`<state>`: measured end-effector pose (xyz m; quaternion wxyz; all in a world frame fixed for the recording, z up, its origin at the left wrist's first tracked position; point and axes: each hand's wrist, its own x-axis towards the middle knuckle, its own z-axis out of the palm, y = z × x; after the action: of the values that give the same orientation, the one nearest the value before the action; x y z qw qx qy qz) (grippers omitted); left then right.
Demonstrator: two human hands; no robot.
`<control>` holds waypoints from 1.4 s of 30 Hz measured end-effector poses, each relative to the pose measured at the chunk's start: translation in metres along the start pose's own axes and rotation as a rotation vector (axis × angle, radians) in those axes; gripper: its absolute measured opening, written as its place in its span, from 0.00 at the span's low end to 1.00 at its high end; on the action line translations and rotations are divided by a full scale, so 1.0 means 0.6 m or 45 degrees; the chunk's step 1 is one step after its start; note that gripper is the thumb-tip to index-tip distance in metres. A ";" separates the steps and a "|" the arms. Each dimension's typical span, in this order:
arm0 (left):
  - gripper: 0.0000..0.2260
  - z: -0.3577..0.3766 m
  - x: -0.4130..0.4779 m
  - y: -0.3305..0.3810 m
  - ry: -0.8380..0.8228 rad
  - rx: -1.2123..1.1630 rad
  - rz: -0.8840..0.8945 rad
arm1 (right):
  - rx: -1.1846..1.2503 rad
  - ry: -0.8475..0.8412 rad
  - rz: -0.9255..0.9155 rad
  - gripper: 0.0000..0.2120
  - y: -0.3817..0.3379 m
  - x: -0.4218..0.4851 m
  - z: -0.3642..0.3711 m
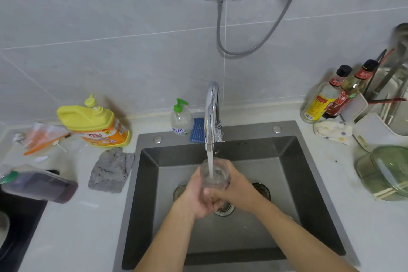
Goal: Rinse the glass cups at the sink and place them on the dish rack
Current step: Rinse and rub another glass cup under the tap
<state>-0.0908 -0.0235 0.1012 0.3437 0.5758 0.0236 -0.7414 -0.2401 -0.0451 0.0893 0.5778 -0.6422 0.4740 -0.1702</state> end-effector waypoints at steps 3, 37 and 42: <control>0.33 -0.003 -0.001 -0.010 0.059 0.273 -0.044 | 0.093 0.053 0.077 0.30 0.000 0.005 0.000; 0.20 0.038 0.060 -0.006 0.021 -0.600 0.057 | 0.362 0.508 0.128 0.12 -0.025 0.030 0.028; 0.22 0.030 0.052 0.018 -0.009 -0.780 0.077 | 0.523 0.249 0.074 0.19 -0.033 0.030 0.025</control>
<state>-0.1031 -0.0543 0.0837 0.5233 0.4433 0.2279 -0.6912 -0.2116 -0.0534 0.0972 0.6523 -0.4776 0.5016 -0.3079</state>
